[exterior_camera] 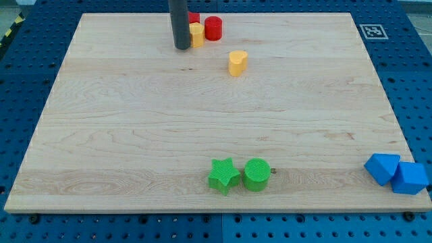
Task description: Push the yellow blocks close to the red blocks
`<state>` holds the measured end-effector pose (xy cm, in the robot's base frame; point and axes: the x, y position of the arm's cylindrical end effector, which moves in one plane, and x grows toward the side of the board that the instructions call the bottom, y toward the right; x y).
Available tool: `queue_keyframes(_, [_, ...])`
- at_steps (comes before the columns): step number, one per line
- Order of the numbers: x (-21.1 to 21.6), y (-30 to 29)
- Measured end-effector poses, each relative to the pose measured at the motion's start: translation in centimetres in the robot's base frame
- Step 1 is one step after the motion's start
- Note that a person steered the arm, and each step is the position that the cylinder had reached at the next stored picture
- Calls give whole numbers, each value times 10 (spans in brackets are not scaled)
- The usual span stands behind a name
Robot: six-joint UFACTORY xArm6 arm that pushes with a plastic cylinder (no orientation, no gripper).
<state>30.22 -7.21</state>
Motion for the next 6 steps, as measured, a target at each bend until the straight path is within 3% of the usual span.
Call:
queue_keyframes(1, [41,7])
queue_keyframes(3, [103,85])
queue_keyframes(4, [95,124])
queue_keyframes(6, [22,118])
